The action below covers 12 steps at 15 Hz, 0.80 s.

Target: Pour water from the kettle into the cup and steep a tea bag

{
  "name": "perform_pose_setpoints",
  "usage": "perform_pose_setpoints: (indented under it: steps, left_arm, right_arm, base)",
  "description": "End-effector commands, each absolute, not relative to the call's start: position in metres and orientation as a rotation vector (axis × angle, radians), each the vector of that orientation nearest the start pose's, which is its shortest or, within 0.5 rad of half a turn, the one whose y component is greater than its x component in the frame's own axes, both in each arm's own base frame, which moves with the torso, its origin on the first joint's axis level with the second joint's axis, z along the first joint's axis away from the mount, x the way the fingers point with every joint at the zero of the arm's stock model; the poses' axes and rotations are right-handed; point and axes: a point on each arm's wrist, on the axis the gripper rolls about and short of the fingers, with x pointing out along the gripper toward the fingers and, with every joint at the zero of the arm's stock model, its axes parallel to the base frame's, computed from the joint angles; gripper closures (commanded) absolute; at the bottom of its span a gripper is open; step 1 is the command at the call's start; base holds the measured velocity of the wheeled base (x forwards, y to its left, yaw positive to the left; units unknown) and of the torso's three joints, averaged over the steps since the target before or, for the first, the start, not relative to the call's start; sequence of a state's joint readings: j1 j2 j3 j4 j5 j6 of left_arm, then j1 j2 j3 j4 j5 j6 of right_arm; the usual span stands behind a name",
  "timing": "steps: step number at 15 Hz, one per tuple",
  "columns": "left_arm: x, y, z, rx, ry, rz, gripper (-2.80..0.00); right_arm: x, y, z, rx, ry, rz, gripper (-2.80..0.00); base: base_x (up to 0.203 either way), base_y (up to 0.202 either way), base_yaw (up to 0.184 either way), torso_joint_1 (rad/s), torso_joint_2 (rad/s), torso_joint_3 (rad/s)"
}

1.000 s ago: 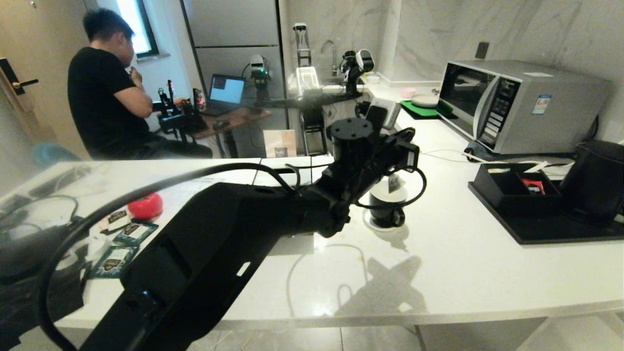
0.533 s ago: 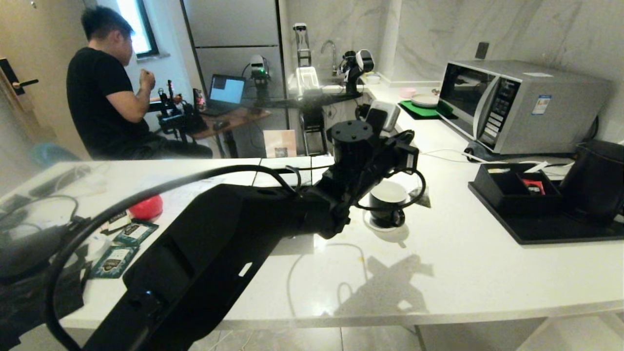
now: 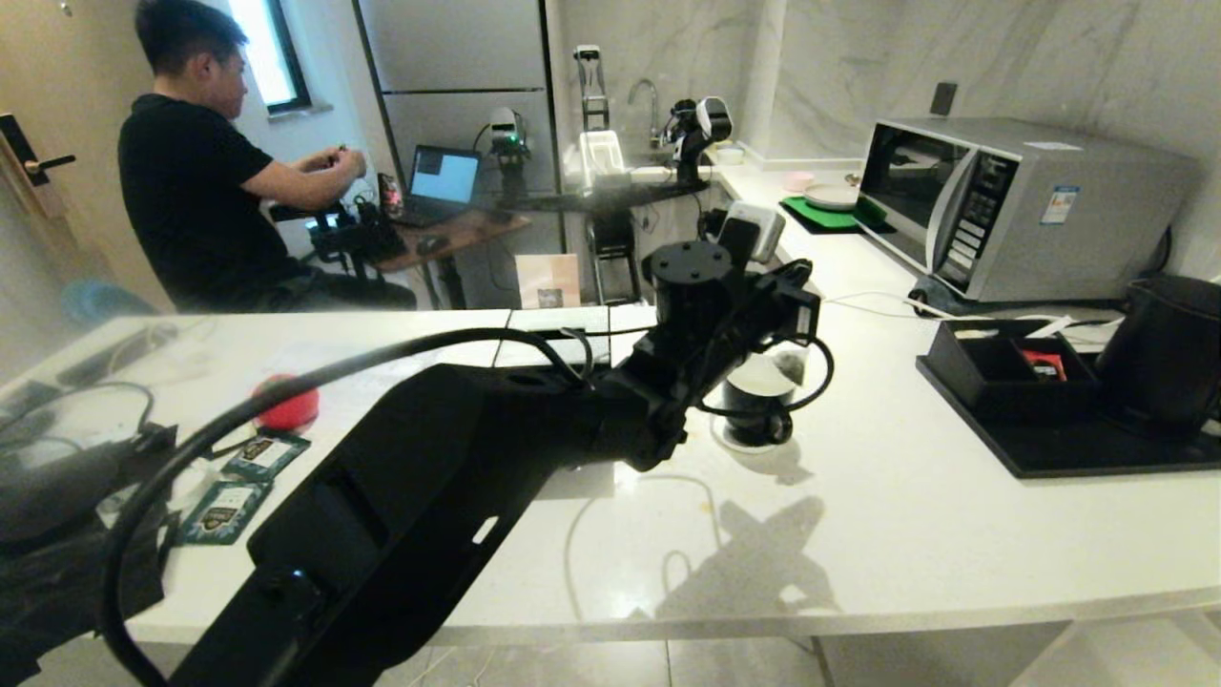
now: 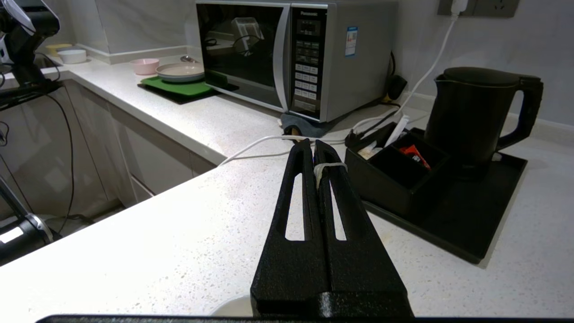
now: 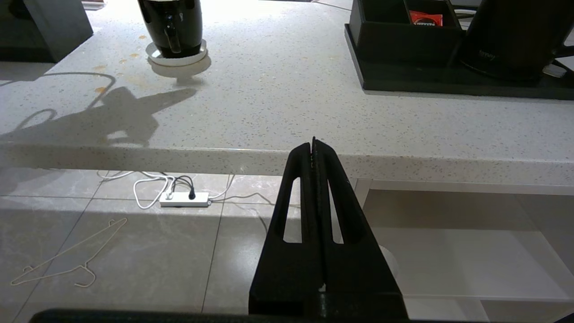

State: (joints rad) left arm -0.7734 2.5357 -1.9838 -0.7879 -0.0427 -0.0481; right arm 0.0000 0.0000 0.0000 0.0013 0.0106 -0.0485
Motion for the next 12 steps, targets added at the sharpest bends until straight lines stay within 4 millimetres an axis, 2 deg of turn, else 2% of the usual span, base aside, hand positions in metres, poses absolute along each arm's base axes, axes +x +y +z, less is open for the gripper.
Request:
perform_pose_setpoints:
  steps: [1,5,12]
  left_arm:
    - [0.3836,-0.3757,0.1598,-0.129,-0.198,-0.818,0.0]
    - [0.3853,-0.3773,0.1516,-0.121,-0.185,-0.818,0.0]
    - [0.3876,-0.3749,0.1518,-0.117,-0.181,-0.81,0.0]
  right_arm:
    - [-0.0228,0.0002,0.0753,-0.049,0.001,0.011,0.0]
    - [-0.0228,0.0002,0.0755,-0.049,0.0,0.011,0.0]
    - [-0.0228,0.0002,0.0753,-0.049,0.001,0.011,0.0]
  base:
    - [0.0,0.0,0.0,0.0,0.0,0.0]
    - [0.0,0.0,0.0,0.0,0.0,0.0]
    - [0.0,0.0,0.0,0.0,0.0,0.0]
